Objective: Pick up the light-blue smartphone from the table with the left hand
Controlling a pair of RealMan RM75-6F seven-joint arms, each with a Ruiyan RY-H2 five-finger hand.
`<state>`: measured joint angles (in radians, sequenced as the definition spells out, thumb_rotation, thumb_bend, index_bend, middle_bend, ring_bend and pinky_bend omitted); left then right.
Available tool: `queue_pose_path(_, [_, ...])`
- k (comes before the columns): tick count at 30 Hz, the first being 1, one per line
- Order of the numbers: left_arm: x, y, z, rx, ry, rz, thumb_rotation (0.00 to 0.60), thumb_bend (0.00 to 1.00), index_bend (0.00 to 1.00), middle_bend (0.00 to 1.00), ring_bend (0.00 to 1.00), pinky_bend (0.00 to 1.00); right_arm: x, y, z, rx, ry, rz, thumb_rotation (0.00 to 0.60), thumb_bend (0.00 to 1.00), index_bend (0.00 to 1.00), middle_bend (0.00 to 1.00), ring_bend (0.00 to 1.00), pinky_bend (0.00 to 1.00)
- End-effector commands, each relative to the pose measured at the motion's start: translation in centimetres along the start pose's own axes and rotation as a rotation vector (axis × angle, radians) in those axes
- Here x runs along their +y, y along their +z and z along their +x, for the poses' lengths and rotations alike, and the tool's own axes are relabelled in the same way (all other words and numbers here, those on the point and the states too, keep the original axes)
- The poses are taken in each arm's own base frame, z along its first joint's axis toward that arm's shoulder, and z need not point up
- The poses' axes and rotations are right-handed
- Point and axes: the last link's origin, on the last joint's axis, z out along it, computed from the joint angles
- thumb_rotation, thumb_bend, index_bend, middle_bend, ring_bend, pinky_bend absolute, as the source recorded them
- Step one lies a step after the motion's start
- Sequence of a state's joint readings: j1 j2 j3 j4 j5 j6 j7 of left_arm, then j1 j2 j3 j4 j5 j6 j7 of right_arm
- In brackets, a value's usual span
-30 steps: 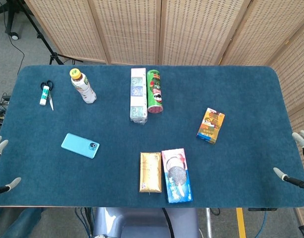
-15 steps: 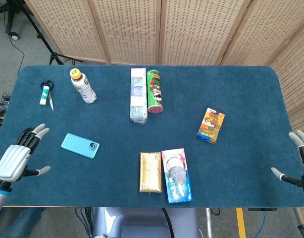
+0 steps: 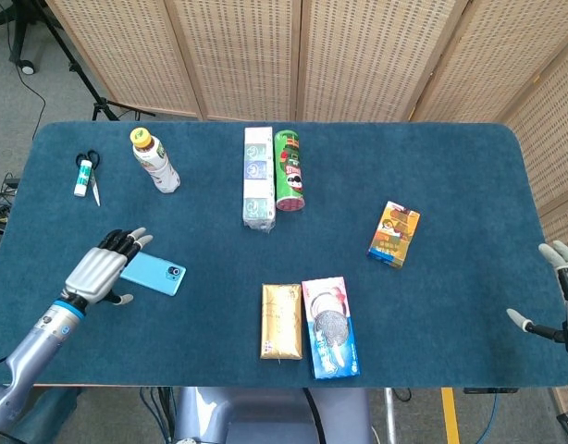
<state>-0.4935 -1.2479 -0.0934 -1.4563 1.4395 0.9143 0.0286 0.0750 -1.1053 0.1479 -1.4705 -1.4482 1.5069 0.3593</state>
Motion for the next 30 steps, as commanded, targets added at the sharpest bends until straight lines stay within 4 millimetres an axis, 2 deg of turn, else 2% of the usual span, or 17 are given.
queue_pose_path(1, [0.0,1.4,-1.3,-0.031,0.02,0.016,0.6,0.01,0.0,0.0,0.0,0.0,0.1,0.1,-0.1,-0.007,0.001,-0.003,0.6,0.05,0.13,0.0,0.0,0.0])
queue_pose_path(4, [0.1,2.2,-2.2,-0.052,0.034,0.02,0.6,0.02,0.0,0.0,0.0,0.0,0.2,0.2,-0.2,-0.013,0.006,-0.008,0.6,0.05,0.13,0.0,0.0,0.0])
queue_pose_path(14, [0.9,4.6,-3.6,-0.067,0.051,0.027,0.6,0.19,0.0,0.0,0.0,0.0,0.5,0.5,-0.1,-0.018,0.017,-0.022,0.6,0.05,0.13,0.0,0.0,0.0])
queue_pose_path(18, [1.4,5.2,-4.0,-0.07,0.048,0.029,0.6,0.19,0.0,0.0,0.0,0.0,0.6,0.5,-0.1,-0.019,0.02,-0.024,0.6,0.05,0.13,0.0,0.0,0.0])
queue_pose_path(30, [1.3,5.1,-5.0,-0.095,0.036,0.04,0.6,0.19,0.0,0.0,0.0,0.0,0.6,0.6,-0.1,-0.023,0.028,-0.027,0.6,0.05,0.13,0.0,0.0,0.0])
